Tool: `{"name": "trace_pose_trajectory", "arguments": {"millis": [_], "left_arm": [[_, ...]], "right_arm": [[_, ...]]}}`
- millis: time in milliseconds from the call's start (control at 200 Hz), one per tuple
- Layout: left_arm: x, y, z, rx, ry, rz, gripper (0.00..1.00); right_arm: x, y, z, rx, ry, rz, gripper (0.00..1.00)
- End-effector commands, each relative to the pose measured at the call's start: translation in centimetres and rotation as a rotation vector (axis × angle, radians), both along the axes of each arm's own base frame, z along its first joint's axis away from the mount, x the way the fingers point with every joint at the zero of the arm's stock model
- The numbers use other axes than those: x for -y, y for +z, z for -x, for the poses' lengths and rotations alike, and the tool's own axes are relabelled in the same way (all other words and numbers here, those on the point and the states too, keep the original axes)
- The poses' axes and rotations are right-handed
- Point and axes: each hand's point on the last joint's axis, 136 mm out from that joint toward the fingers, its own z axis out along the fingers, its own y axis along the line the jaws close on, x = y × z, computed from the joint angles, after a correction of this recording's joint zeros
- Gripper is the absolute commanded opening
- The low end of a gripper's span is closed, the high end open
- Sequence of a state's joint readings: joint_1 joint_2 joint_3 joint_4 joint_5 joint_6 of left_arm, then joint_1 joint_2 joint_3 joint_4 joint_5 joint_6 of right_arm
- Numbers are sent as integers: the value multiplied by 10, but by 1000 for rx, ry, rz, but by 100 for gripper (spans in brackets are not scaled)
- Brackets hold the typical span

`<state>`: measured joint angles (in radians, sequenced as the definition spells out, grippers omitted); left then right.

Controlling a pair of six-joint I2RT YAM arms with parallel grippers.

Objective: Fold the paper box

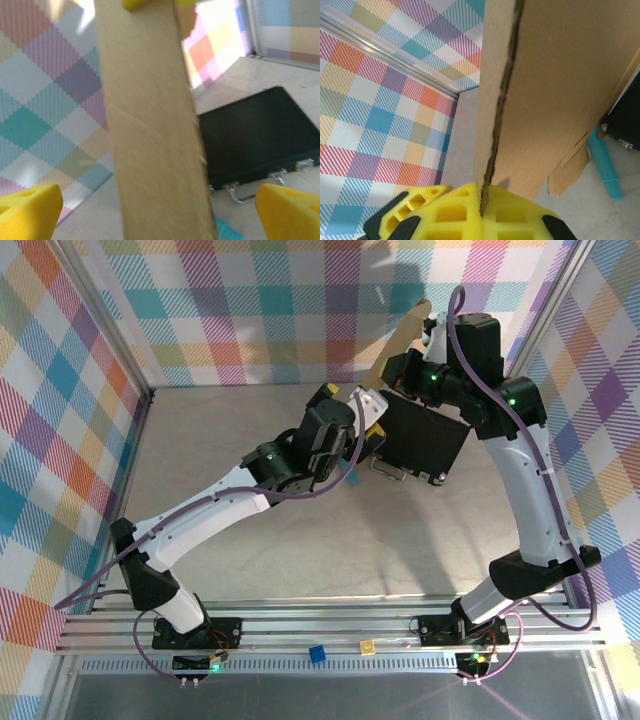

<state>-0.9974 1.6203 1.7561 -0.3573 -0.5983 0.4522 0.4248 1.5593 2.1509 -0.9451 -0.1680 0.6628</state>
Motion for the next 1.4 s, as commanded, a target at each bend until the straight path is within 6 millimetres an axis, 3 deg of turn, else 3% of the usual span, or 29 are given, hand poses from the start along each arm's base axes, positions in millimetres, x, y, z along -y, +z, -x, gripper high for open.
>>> {"name": "trace_pose_trajectory", "arguments": {"millis": [0, 125, 210, 300, 495, 515, 665, 755, 820, 900, 1000, 1160, 1275, 1395], "left_arm": [[-17, 32, -14, 89, 114, 18, 93], [-11, 28, -16, 87, 89, 10, 76], [-10, 25, -16, 84, 84, 6, 54], [-11, 23, -15, 82, 82, 3, 39], [-24, 27, -22, 91, 127, 11, 3], [-26, 28, -23, 92, 134, 13, 0], [-45, 47, -29, 109, 177, 72, 0], [-60, 67, -31, 117, 204, 139, 0], [-72, 80, -31, 115, 213, 179, 0], [-82, 94, -27, 113, 195, 226, 0], [-94, 110, -19, 98, 158, 286, 0], [-108, 133, -1, 83, 117, 360, 0], [-113, 146, 13, 73, 67, 413, 0], [-121, 160, 30, 64, 23, 455, 0]], "right_arm": [[-3, 15, 3, 20, 15, -43, 0], [-5, 16, 1, 13, 19, -57, 0], [-5, 18, -1, 15, 20, -63, 0], [-5, 21, -3, 13, 24, -79, 0], [-10, 32, -7, 28, 73, -117, 0], [-11, 35, -7, 33, 85, -123, 3], [-4, 52, -9, 74, 109, -146, 45], [15, 64, -11, 108, 74, -156, 67], [33, 72, -12, 134, 32, -156, 77], [55, 75, -13, 159, -18, -141, 83], [76, 66, -21, 148, -58, -158, 84], [94, 19, -40, 97, -69, -228, 85], [91, -27, -62, 63, 18, -296, 85], [81, -62, -84, 125, 155, -340, 84]]}}
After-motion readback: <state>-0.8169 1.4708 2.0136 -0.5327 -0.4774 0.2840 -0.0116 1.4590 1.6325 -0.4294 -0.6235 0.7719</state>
